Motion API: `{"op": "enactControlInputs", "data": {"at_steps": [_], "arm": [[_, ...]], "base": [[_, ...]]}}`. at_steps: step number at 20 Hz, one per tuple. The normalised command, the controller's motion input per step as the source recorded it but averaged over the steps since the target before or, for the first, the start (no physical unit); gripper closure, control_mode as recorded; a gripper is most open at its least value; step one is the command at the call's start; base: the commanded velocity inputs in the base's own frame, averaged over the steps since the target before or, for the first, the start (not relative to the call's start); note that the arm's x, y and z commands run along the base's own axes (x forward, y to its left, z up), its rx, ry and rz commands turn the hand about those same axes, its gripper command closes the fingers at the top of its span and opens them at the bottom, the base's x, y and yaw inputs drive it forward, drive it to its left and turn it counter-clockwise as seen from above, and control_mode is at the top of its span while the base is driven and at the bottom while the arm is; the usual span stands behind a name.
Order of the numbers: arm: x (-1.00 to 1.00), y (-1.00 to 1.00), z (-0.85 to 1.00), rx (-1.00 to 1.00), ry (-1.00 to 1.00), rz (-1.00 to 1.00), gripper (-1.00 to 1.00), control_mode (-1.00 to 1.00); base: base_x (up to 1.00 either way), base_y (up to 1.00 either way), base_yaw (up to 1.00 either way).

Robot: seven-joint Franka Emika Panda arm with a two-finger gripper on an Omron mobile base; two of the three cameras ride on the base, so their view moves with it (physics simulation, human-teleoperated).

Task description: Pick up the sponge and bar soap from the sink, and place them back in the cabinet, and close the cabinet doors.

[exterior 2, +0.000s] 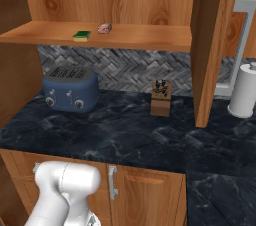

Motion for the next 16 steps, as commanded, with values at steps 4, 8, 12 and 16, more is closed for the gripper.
{"op": "enactControlInputs", "data": {"at_steps": [4, 8, 12, 16], "arm": [[0.70, 0.19, 0.00, 0.01, 0.00, 0.00, -1.00, -1.00], [0.74, 0.22, 0.00, 0.02, 0.00, 0.00, -1.00, -1.00], [0.72, 0.32, -0.15, 0.00, 0.00, 0.00, -1.00, -1.00], [0.61, 0.16, -0.10, 0.04, 0.00, 0.00, -1.00, -1.00]], "base": [[0.00, 0.00, 0.00], [0.00, 0.00, 0.00], [0.00, 0.00, 0.00], [0.00, 0.00, 0.00]]}}
